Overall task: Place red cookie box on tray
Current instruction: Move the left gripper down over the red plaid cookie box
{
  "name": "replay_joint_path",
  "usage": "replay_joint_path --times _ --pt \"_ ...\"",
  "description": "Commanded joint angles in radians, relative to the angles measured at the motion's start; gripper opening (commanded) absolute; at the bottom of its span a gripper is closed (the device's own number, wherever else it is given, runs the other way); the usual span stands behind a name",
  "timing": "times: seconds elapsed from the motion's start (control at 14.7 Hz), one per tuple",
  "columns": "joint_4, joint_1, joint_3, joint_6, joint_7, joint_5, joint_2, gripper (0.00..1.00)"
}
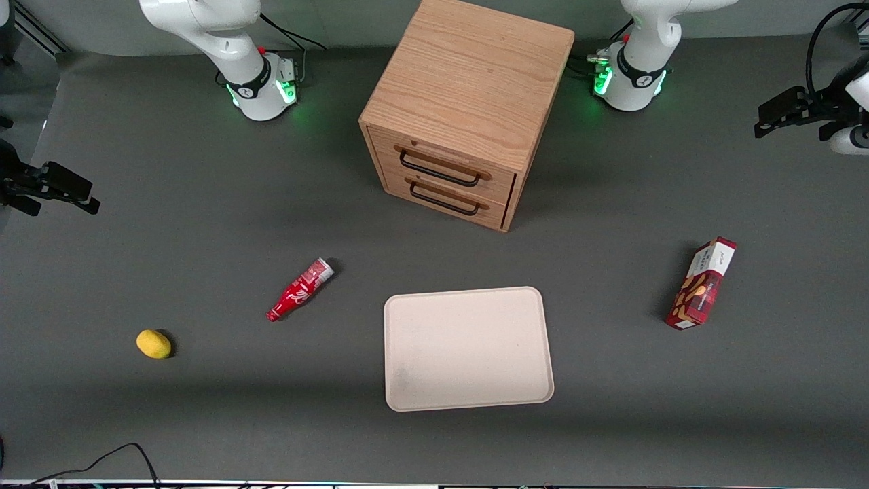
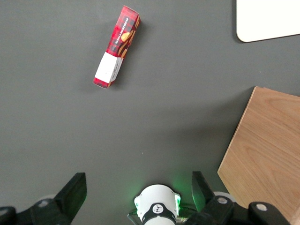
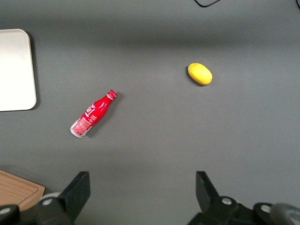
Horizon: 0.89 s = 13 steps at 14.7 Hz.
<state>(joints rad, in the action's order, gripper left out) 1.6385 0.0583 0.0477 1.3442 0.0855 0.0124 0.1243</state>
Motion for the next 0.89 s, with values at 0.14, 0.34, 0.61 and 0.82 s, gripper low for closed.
replay_joint_path --times 0.14,0.34,0.61,0.82 --pt "-0.042 -0.006 0.011 -0.031 -0.004 -0.014 -0.008 1.00" --pt "-0.042 -0.002 0.003 -0.034 -0.003 -0.014 -0.005 1.00" --pt "-0.040 -0.002 0.004 -0.037 -0.006 -0.011 -0.005 1.00" --pt "-0.049 -0.002 0.004 -0.034 -0.006 -0.011 -0.008 1.00"
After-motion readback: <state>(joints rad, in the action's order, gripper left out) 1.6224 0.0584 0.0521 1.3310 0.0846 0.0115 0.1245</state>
